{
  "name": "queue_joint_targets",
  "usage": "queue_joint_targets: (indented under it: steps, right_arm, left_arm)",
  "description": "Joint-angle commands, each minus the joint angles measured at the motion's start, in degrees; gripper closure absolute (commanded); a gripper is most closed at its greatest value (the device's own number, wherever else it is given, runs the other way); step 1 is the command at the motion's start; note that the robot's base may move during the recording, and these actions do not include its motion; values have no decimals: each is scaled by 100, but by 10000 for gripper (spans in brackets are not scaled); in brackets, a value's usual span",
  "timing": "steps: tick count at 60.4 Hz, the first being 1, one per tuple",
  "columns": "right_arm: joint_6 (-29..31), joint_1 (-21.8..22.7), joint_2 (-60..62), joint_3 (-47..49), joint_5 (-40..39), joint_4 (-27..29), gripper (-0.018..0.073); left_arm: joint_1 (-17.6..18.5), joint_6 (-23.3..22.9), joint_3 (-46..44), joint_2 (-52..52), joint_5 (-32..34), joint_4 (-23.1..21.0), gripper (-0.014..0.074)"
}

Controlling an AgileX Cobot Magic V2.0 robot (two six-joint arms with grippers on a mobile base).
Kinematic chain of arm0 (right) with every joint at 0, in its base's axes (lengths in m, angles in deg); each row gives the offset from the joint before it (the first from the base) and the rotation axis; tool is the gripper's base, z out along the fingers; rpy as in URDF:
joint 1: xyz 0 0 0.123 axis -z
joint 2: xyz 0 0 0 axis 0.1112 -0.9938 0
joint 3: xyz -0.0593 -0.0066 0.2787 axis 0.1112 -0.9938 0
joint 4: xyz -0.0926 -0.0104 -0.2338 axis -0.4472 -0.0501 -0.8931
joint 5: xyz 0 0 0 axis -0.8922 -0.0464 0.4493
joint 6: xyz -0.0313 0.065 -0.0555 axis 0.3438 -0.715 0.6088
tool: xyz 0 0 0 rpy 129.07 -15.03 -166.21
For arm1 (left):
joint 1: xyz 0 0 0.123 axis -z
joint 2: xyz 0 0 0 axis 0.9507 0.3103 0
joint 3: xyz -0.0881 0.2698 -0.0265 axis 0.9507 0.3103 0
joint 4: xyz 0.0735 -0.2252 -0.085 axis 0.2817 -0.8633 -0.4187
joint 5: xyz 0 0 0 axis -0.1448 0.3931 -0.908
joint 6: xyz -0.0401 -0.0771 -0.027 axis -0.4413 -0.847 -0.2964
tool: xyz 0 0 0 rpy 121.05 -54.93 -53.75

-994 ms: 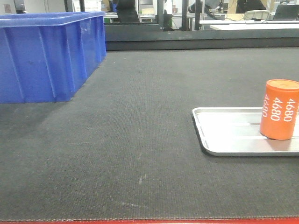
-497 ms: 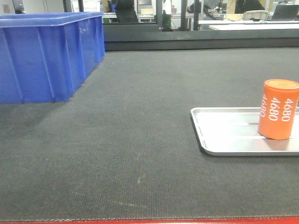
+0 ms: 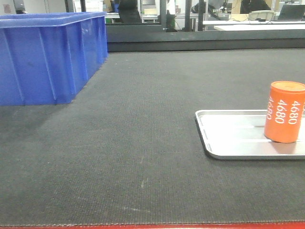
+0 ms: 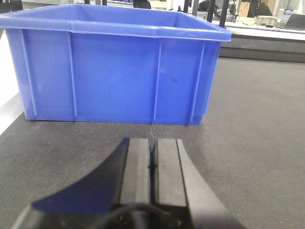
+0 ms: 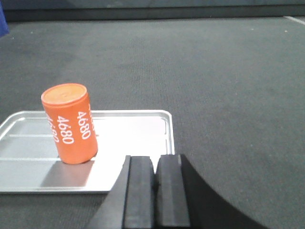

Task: Grab orange capacitor from left shelf to right conveyor

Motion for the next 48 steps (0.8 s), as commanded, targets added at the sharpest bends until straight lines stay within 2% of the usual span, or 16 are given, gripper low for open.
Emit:
queue_joint_targets:
  steps: [1, 48]
  right_arm:
    - [51, 39, 122, -13, -571, 0, 520]
    - [51, 39, 122, -13, -560, 0, 520]
  left_arm:
    - [-11, -8, -30, -112, 512, 0, 701]
    - [-11, -8, -30, -112, 512, 0, 701]
